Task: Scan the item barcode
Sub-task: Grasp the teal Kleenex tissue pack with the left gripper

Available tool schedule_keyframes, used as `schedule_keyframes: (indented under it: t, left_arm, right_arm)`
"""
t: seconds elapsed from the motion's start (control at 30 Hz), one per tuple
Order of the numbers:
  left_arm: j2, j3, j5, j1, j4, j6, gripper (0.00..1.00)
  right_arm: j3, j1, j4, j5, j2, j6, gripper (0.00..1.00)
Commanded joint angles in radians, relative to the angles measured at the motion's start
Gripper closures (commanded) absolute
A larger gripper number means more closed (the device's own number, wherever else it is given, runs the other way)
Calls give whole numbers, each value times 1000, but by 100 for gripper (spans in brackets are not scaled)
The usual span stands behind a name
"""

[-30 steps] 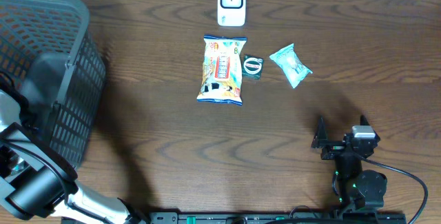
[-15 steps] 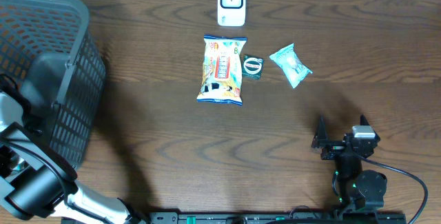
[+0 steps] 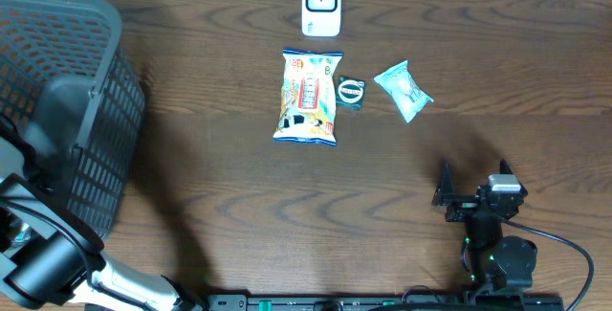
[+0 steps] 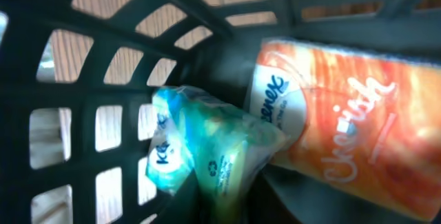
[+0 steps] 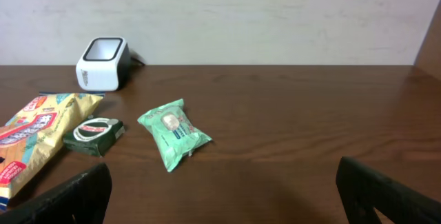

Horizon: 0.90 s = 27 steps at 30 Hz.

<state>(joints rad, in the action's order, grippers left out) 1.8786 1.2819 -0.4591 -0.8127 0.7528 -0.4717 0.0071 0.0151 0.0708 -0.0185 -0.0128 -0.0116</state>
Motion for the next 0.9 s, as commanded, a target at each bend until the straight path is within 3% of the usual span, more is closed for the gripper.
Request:
schedule_keyframes:
  t: [0.0,0.23,0.4,0.5,0.7,0.87]
  left_arm:
    - [-6,-12,-35,-18,21,3,92]
    - [-113,-6,-21,-13,7,-32,93]
    - [-244,-6,76,-13,-30,-31,93]
    - [-337,-6,172,-13,-55,-51,93]
    - [-532,-6,371,-13,-111,-284,93]
    - [-671,-6,654,-3,-281,-293,93]
  right_arm:
    - [-2,-8,4,2,2,-10,1]
    - [-2,-8,4,2,2,-10,1]
    - [-2,-8,4,2,2,-10,1]
    - [-2,-8,4,2,2,-10,1]
    - [-2,-8,4,2,2,-10,1]
    - [-2,-8,4,2,2,-10,1]
